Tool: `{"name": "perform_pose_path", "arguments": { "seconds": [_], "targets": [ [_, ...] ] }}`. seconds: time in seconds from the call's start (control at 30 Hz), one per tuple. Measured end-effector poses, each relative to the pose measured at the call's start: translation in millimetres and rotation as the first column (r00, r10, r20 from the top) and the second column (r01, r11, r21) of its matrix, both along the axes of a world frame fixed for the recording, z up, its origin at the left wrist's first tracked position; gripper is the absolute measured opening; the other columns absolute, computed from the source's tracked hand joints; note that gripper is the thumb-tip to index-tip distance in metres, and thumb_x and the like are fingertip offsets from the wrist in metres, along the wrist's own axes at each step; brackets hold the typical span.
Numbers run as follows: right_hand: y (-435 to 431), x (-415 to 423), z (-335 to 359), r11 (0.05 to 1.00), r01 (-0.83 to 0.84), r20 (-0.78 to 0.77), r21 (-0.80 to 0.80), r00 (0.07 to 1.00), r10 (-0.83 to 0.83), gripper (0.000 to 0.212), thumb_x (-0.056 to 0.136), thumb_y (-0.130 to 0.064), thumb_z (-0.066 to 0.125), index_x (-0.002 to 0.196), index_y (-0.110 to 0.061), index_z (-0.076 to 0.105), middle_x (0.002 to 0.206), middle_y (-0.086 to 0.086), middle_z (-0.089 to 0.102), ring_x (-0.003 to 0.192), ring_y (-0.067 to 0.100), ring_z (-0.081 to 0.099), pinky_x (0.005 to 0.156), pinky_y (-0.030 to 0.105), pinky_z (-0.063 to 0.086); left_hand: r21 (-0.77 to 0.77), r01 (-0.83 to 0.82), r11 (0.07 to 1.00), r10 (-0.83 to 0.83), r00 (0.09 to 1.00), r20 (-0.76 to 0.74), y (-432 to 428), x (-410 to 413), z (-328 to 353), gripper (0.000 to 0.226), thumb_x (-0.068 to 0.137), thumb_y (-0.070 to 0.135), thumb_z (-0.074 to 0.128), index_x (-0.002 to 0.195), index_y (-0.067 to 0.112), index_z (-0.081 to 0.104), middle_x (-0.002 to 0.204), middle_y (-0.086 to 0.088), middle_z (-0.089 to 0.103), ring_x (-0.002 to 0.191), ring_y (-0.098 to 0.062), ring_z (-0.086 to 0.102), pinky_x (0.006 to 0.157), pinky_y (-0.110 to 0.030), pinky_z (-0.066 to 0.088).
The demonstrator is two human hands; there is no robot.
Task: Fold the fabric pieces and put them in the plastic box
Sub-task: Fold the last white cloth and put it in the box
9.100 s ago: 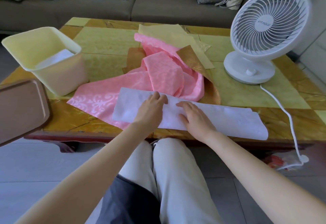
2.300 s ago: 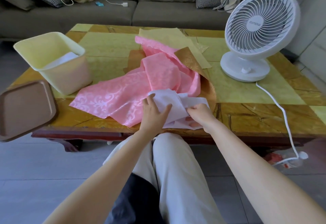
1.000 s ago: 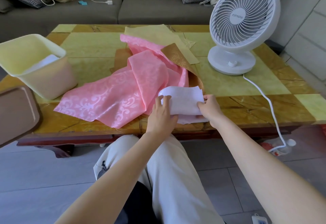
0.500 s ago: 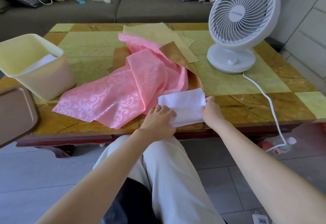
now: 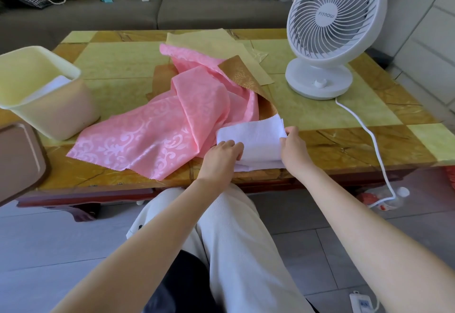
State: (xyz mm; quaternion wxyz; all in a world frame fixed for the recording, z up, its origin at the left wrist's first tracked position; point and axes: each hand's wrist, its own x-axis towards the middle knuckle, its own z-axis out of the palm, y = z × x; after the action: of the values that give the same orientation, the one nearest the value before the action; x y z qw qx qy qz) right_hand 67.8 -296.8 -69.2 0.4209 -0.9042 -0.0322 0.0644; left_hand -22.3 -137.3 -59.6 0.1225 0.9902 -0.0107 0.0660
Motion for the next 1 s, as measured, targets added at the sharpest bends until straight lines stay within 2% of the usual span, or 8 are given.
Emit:
{"name": "perform_pose_path", "arguments": {
  "seconds": [0.2, 0.27, 0.33, 0.47, 0.6, 0.7, 0.87, 1.0],
  "targets": [
    [-4.5, -13.2, -7.6, 0.956, 0.012, 0.014, -0.293, 1.0, -0.008, 0.026, 0.092, 0.0, 0.039, 0.118, -0.006, 0.04, 0.117, 0.014, 0.049, 0.1, 0.029, 0.05, 0.078, 0.038, 0.043, 0.055, 0.174, 0.983, -0.16, 0.966, -0.204, 5.1, -4.9, -11.1, 0.024, 0.084, 0.014, 0.052, 0.107, 0.019, 0.047, 0.105, 0.0, 0.048, 0.093, -0.018, 0.041, 0.088, -0.03, 0.036],
    [-6.8, -17.1, -6.5, 0.863, 0.008, 0.23, -0.504, 0.965, 0.126, 0.044, 0.087, 0.01, 0.044, 0.129, 0.0, 0.039, 0.126, 0.018, 0.045, 0.112, 0.031, 0.046, 0.093, 0.037, 0.041, 0.035, 0.185, 0.982, -0.173, 0.961, -0.213, 7.0, -6.7, -10.0, 0.022, 0.088, 0.032, 0.05, 0.108, 0.022, 0.047, 0.107, 0.0, 0.046, 0.094, -0.017, 0.038, 0.093, -0.031, 0.035],
    [-5.9, -21.6, -4.0, 0.855, -0.1, 0.342, -0.508, 0.888, 0.307, 0.052, 0.085, 0.012, 0.044, 0.134, -0.001, 0.039, 0.134, 0.017, 0.043, 0.121, 0.031, 0.042, 0.101, 0.034, 0.037, 0.088, 0.181, 0.98, -0.164, 0.971, -0.175, 6.8, -6.2, -9.6, 0.02, 0.092, 0.036, 0.049, 0.107, 0.022, 0.049, 0.109, -0.001, 0.043, 0.097, -0.019, 0.038, 0.093, -0.033, 0.036],
    [1.2, -22.0, -3.7, 0.762, -0.417, 0.218, -0.496, 0.789, 0.574, 0.06, 0.091, 0.009, 0.04, 0.146, -0.01, 0.026, 0.155, 0.004, 0.023, 0.144, 0.016, 0.018, 0.114, 0.024, 0.017, 0.139, 0.19, 0.972, -0.168, 0.973, -0.157, 1.6, -6.3, -8.7, 0.015, 0.093, 0.024, 0.05, 0.107, 0.019, 0.049, 0.116, -0.005, 0.04, 0.103, -0.025, 0.039, 0.092, -0.038, 0.039],
    [13.9, 0.6, 5.7, 0.693, -0.465, 0.083, -0.551, 0.796, 0.6, 0.071, 0.092, -0.007, 0.055, 0.15, -0.009, 0.013, 0.158, 0.007, 0.014, 0.146, 0.019, 0.011, 0.117, 0.031, 0.014, 0.19, 0.192, 0.963, -0.167, 0.976, -0.141, 6.2, -5.8, -8.2, 0.022, 0.089, 0.006, 0.05, 0.107, 0.019, 0.048, 0.109, -0.005, 0.042, 0.096, -0.023, 0.04, 0.082, -0.033, 0.038],
    [25.3, 15.5, 15.0, 0.633, -0.451, 0.005, -0.629, 0.812, 0.584, 0.074, 0.084, -0.022, 0.068, 0.143, -0.006, 0.027, 0.145, 0.014, 0.037, 0.134, 0.029, 0.035, 0.108, 0.038, 0.032, 0.186, 0.129, 0.974, -0.112, 0.989, -0.099, 18.7, -5.8, -13.3, 0.027, 0.086, 0.002, 0.054, 0.106, 0.02, 0.048, 0.108, -0.004, 0.042, 0.096, -0.022, 0.039, 0.078, -0.028, 0.034],
    [39.6, 24.0, 18.3, 0.463, -0.414, -0.094, -0.784, 0.816, 0.57, 0.061, 0.09, -0.047, 0.05, 0.133, -0.006, 0.038, 0.132, 0.013, 0.045, 0.123, 0.03, 0.042, 0.102, 0.039, 0.036, 0.13, -0.056, 0.99, 0.071, 0.991, -0.116, 44.0, -12.4, -25.3, 0.037, 0.093, 0.031, 0.046, 0.127, 0.018, 0.037, 0.124, -0.005, 0.036, 0.114, -0.026, 0.037, 0.09, -0.035, 0.035],
    [43.7, 25.0, 15.7, 0.498, -0.42, -0.128, -0.759, 0.846, 0.518, 0.062, 0.09, -0.051, 0.051, 0.132, -0.007, 0.039, 0.133, 0.012, 0.046, 0.121, 0.03, 0.044, 0.099, 0.038, 0.038, 0.182, -0.022, 0.983, 0.049, 0.988, -0.144, 57.3, -17.7, -31.9, 0.036, 0.096, 0.036, 0.038, 0.129, 0.022, 0.036, 0.126, -0.005, 0.038, 0.117, -0.026, 0.038, 0.094, -0.034, 0.034]
  ]
}}
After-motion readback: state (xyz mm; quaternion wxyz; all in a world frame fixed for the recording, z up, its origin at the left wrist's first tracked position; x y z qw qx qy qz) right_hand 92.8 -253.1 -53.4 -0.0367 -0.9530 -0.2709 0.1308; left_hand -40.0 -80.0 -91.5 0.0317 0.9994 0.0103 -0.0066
